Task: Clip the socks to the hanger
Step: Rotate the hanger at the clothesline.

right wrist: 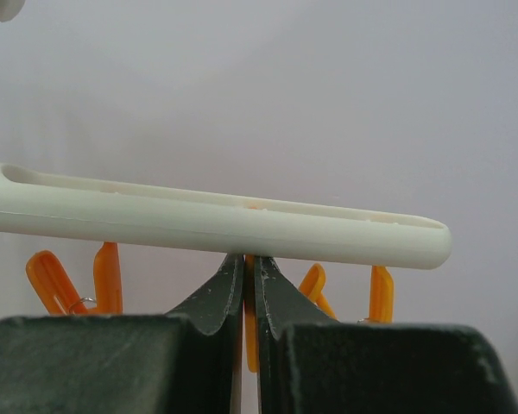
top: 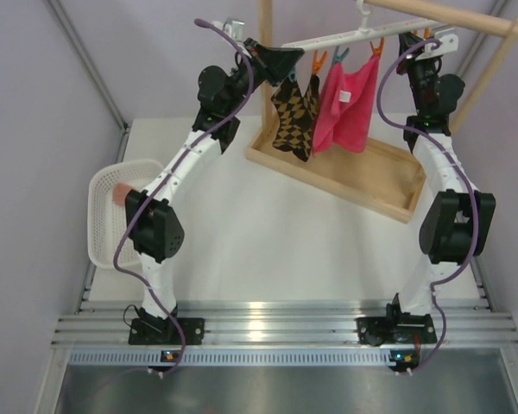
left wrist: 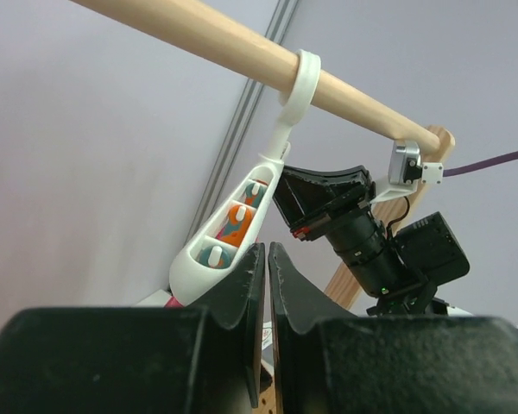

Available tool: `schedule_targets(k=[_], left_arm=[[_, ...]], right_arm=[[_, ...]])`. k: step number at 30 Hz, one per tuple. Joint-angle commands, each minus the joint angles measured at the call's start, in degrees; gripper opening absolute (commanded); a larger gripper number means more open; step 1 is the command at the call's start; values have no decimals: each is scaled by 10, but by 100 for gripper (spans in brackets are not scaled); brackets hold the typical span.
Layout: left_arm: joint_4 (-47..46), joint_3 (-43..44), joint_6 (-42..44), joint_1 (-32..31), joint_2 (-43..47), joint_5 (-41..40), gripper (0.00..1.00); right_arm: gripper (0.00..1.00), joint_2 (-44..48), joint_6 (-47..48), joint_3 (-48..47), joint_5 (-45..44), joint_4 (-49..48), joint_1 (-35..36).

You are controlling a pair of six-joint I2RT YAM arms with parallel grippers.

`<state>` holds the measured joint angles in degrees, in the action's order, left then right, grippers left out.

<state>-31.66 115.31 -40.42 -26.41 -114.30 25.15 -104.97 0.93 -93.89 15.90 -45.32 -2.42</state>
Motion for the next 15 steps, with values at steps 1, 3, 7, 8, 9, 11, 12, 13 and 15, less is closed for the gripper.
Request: schedule_targets(k=[1, 3, 7, 8, 9, 11, 12, 13, 15], left_arm=[[-34, 30, -4, 0, -12, -26, 11], [-41, 32, 5, 1, -18, -34, 10], [-63, 56, 22, 1, -46, -68, 10], [-69, 64, 24, 2, -52, -73, 10], [-72, 82, 25, 2, -58, -77, 10], [-71, 102, 30, 1, -79, -84, 10], [-69, 119, 34, 1, -87, -86, 10], [-68, 127, 35, 1, -98, -90, 10], [-67, 137, 38, 1, -107, -96, 10]], right_arm=[[0, 55, -2, -37, 50, -45, 19], [0, 58, -4, -36, 53, -44, 19], [0, 64, -5, -27, 62, -42, 19], [0, 65, -5, -26, 62, -42, 19], [0, 67, -5, -24, 64, -41, 19], [0, 71, -5, -23, 68, -40, 19], [0, 73, -5, -22, 69, -39, 19], [0, 74, -6, -22, 71, -36, 19], [0, 79, -6, -20, 74, -34, 19]])
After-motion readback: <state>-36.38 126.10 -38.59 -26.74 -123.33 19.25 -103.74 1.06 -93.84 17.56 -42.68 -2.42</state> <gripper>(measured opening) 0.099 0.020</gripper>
